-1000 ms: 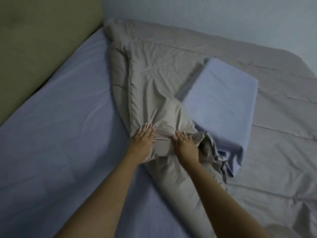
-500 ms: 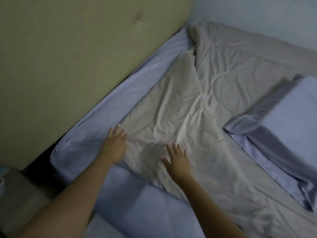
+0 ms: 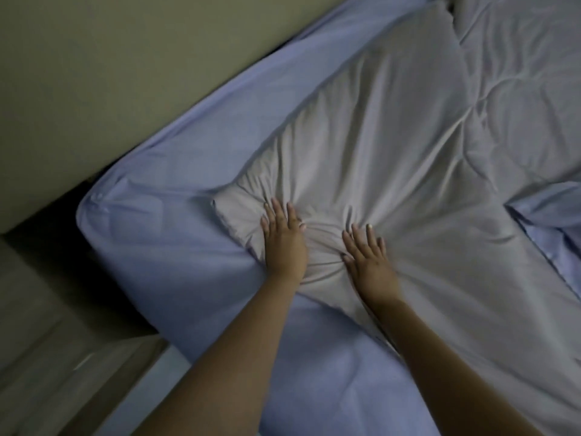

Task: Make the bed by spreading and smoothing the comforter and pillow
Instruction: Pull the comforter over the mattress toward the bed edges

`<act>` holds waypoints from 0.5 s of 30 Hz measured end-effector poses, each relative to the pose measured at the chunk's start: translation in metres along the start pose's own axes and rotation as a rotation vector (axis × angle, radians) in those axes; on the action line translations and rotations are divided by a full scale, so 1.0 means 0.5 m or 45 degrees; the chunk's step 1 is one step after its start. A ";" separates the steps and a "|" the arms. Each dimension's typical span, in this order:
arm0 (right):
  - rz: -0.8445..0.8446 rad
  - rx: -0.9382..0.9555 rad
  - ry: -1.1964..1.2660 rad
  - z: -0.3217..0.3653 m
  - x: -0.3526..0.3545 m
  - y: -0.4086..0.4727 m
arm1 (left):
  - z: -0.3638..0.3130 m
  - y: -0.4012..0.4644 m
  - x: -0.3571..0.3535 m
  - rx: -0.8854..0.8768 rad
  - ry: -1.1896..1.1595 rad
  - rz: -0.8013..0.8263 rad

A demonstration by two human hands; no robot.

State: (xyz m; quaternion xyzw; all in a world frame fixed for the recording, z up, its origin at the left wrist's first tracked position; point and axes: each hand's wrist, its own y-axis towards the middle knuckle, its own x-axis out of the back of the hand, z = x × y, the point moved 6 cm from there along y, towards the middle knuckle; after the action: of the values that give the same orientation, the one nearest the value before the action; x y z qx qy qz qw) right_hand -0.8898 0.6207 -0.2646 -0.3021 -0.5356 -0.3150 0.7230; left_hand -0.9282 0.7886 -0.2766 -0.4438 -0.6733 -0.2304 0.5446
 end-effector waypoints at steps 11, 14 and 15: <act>-0.054 0.197 0.351 0.285 0.047 -0.017 | 0.172 -0.034 0.204 -0.095 0.278 -0.206; -0.089 0.216 0.468 0.425 0.057 0.004 | 0.265 -0.030 0.321 -0.091 0.326 -0.405; -0.095 0.200 0.511 0.467 0.062 0.015 | 0.298 -0.028 0.355 -0.091 0.359 -0.434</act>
State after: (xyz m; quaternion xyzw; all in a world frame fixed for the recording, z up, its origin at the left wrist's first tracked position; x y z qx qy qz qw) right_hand -1.0135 0.8019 -0.1787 -0.1560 -0.4146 -0.3524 0.8244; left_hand -1.0212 0.9616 -0.1527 -0.3059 -0.6472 -0.4025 0.5706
